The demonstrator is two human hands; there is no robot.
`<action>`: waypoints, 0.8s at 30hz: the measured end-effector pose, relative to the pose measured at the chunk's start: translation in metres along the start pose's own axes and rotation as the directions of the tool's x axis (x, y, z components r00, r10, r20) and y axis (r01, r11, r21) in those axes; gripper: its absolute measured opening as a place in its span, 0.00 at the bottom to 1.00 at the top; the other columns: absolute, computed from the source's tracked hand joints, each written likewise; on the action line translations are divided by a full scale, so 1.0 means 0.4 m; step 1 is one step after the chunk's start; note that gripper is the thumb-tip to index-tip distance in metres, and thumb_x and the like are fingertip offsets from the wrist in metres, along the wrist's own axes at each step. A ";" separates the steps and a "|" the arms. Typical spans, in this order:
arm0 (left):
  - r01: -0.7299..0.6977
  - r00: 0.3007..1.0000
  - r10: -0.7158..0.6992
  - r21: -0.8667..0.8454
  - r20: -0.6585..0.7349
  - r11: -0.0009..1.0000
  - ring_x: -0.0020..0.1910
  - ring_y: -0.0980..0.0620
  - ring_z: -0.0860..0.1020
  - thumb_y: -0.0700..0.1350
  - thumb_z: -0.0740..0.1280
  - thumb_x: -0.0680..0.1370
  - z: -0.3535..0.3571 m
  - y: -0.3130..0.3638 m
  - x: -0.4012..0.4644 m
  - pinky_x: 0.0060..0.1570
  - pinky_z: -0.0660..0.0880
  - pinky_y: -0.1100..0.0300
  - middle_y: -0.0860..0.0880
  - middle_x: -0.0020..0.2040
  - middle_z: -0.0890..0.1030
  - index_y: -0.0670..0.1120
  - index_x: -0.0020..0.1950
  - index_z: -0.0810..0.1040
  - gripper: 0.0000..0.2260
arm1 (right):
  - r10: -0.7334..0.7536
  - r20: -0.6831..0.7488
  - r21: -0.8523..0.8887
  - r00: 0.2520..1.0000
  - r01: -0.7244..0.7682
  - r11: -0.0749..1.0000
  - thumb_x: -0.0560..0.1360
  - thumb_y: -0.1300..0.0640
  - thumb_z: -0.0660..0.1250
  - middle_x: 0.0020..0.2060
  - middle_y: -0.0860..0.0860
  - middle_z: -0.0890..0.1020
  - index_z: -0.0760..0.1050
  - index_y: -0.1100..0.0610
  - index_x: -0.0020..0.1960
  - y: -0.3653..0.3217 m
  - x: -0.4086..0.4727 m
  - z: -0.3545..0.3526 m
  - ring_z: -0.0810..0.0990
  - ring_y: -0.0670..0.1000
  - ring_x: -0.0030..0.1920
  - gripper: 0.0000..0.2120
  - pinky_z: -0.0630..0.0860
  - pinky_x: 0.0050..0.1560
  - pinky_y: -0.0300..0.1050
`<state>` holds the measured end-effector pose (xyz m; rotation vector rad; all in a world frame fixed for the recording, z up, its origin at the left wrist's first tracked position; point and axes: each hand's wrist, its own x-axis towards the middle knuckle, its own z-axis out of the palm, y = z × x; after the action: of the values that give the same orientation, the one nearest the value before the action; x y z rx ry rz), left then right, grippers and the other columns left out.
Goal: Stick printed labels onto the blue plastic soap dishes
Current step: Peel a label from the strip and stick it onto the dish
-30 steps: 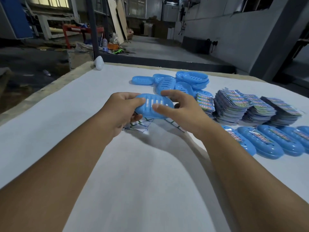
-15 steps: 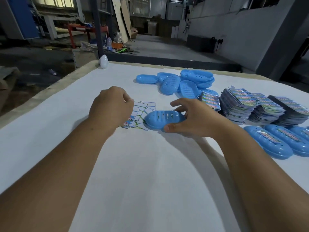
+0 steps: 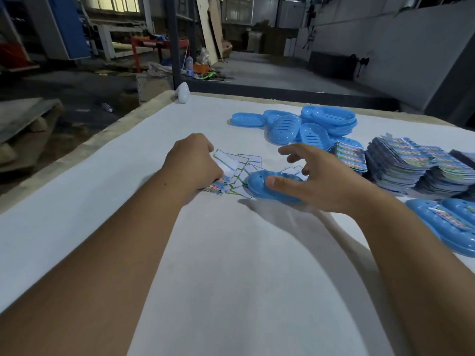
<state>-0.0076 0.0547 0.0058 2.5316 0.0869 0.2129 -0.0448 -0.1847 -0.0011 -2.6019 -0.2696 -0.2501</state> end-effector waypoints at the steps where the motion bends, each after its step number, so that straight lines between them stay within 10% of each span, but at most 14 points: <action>1: 0.007 1.000 -0.008 -0.040 -0.022 0.999 0.55 0.49 0.79 0.46 0.77 0.72 -0.001 0.001 0.004 0.46 0.74 0.60 0.48 0.59 0.81 0.49 0.64 0.78 0.21 | -0.009 -0.018 -0.001 1.000 0.009 1.000 0.67 0.26 0.68 0.61 0.41 0.76 0.69 0.42 0.72 -0.001 0.001 0.003 0.75 0.42 0.50 0.38 0.69 0.51 0.41; 9: -0.017 0.999 0.033 -0.664 0.012 0.748 0.29 0.65 0.79 0.47 0.75 0.75 -0.006 0.038 0.005 0.26 0.71 0.71 0.58 0.33 0.84 0.51 0.43 0.83 0.03 | 0.085 -0.123 0.342 0.989 -0.038 0.939 0.75 0.42 0.73 0.47 0.40 0.85 0.75 0.45 0.66 -0.028 0.019 0.026 0.83 0.42 0.43 0.21 0.76 0.42 0.40; 24: -0.110 0.985 0.168 -0.633 0.031 0.766 0.35 0.62 0.83 0.44 0.76 0.73 0.008 0.071 -0.026 0.24 0.69 0.72 0.52 0.45 0.84 0.53 0.53 0.81 0.11 | 0.196 -0.166 0.553 0.967 -0.073 0.830 0.79 0.57 0.71 0.38 0.42 0.87 0.76 0.48 0.63 -0.033 0.027 0.010 0.80 0.37 0.32 0.13 0.76 0.34 0.32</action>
<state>-0.0168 0.0284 0.0177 1.8634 -0.1844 0.1561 -0.0369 -0.1700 0.0043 -1.9950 -0.0599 -0.3470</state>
